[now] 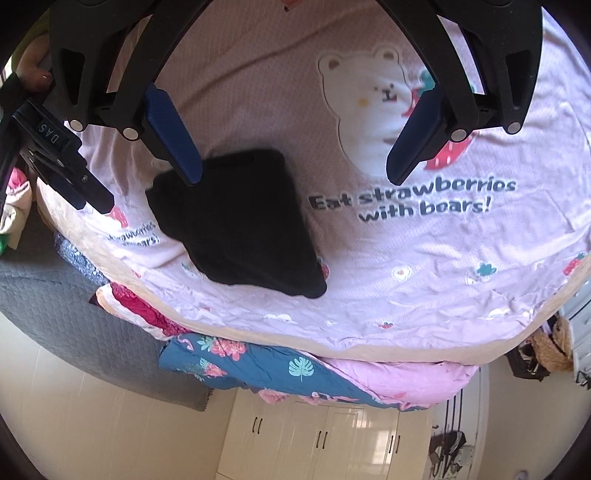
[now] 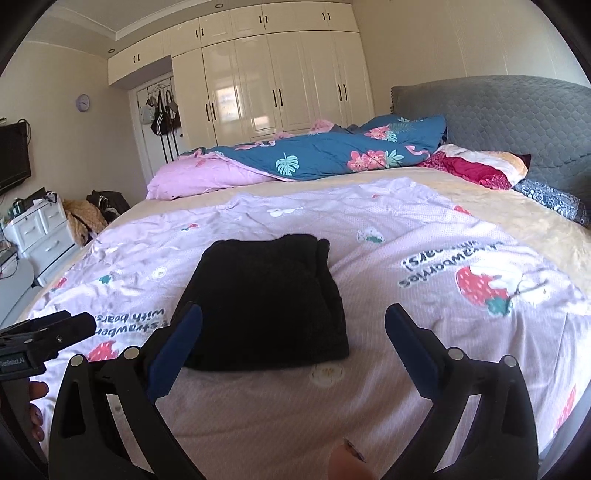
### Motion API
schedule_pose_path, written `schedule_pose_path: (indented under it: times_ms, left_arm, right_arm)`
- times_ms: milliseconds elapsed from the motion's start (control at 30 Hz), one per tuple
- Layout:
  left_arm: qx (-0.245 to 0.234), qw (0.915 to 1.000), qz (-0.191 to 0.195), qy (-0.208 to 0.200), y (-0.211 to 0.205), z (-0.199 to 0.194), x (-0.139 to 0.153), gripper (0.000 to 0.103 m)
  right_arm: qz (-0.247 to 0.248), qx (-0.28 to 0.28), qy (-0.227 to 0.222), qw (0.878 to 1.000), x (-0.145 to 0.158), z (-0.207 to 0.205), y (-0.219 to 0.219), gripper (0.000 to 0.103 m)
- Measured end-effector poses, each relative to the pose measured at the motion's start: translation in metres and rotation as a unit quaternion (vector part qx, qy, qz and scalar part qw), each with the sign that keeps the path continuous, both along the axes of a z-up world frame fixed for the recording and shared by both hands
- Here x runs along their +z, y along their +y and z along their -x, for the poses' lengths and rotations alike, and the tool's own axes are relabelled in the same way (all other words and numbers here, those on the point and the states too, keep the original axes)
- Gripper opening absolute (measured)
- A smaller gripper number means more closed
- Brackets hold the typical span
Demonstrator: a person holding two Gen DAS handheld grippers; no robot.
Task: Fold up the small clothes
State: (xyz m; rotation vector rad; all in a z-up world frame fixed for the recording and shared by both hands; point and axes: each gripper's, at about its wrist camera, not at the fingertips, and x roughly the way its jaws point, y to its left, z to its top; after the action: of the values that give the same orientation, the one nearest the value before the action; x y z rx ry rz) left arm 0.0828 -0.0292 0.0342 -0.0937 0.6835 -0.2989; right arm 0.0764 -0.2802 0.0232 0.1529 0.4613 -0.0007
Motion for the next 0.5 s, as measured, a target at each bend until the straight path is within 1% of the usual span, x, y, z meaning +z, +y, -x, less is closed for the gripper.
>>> schedule_pose_path:
  times_ms: [133, 233, 333, 500]
  left_arm:
    - [0.000, 1.0000, -0.004, 0.005, 0.002, 0.013, -0.008, 0.094]
    - [0.000, 0.9999, -0.009, 0.004, 0.003, 0.022, -0.015, 0.094]
    - [0.000, 0.9999, -0.007, 0.010, 0.002, 0.028, -0.023, 0.094]
    - [0.009, 0.9997, -0.014, 0.016, 0.003, 0.024, -0.033, 0.094]
  right_arm:
    - [0.021, 0.002, 0.016, 1.000, -0.011, 0.016, 0.006, 0.099]
    - [0.028, 0.003, 0.021, 0.999, -0.022, 0.029, 0.010, 0.099]
    - [0.034, -0.004, 0.030, 0.999, -0.032, 0.038, 0.012, 0.099]
    - [0.049, -0.018, 0.052, 0.997, -0.044, 0.035, 0.015, 0.099]
